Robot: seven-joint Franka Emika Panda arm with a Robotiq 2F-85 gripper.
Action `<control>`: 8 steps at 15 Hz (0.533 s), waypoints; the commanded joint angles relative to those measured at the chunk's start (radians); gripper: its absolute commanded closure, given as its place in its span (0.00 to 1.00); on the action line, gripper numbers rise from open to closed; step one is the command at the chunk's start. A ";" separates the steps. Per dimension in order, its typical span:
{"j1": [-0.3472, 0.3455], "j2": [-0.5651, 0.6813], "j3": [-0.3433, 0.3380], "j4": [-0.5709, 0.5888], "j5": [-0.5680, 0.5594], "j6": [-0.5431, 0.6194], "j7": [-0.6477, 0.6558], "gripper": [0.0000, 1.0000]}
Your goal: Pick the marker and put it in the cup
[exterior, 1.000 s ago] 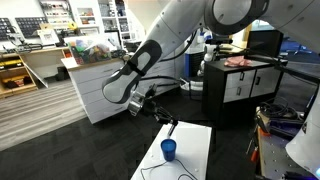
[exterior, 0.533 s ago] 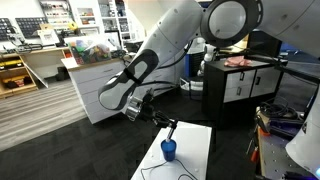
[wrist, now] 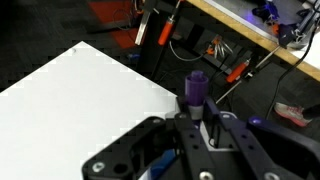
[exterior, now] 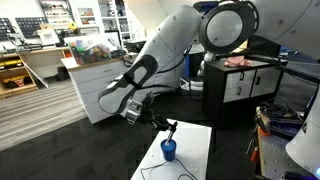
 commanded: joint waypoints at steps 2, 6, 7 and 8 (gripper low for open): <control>0.000 0.044 0.006 0.049 -0.016 -0.044 -0.028 0.94; 0.000 0.071 0.007 0.063 -0.017 -0.043 -0.043 0.94; 0.001 0.079 0.007 0.070 -0.018 -0.044 -0.050 0.94; 0.002 0.087 0.007 0.078 -0.018 -0.046 -0.055 0.94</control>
